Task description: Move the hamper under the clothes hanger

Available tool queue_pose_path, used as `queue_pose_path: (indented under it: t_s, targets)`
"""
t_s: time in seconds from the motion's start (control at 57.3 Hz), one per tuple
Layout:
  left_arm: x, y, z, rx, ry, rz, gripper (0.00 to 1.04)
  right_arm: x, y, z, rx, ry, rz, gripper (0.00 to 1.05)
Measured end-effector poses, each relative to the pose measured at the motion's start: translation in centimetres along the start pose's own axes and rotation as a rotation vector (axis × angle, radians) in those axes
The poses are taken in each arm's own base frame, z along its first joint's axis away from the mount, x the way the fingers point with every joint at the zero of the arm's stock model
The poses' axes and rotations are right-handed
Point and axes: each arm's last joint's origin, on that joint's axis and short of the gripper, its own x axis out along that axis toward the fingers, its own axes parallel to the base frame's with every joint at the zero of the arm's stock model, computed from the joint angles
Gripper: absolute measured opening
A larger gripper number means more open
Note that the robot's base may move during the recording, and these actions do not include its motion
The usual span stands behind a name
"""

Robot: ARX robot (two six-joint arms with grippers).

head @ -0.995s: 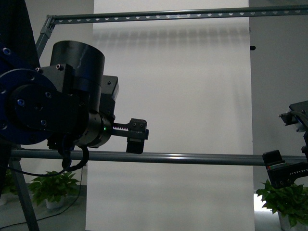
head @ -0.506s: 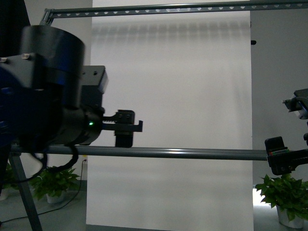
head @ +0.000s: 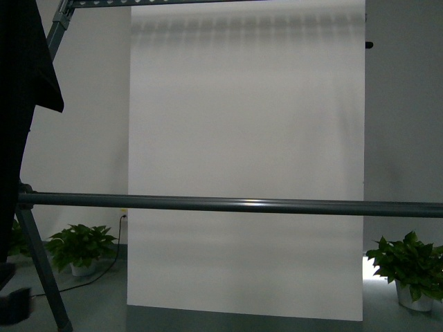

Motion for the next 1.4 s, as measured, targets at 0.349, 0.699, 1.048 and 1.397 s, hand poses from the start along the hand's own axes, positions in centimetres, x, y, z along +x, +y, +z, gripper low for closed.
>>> queue_pose_path:
  t_s: [0.349,0.699,1.048,1.397]
  targets:
    - [-4.5,1.5,-2.8,0.0,0.006,0.0,0.03,-4.6,0.0,-2.3,0.003,0.002,0.0,0.02]
    - [-7.8,3.0,-4.3,-0.001,0.002,0.01,0.03,-8.0,0.0,-3.6,0.003,0.003,0.0,0.02]
    - [-10.1,3.0,-5.2,-0.001,0.002,0.005,0.03,-10.4,0.0,-4.9,0.003,-0.013,0.0,0.02]
    - [-11.5,3.0,-5.6,-0.001,-0.02,0.005,0.03,-11.9,0.0,-5.0,0.003,-0.007,0.0,0.02]
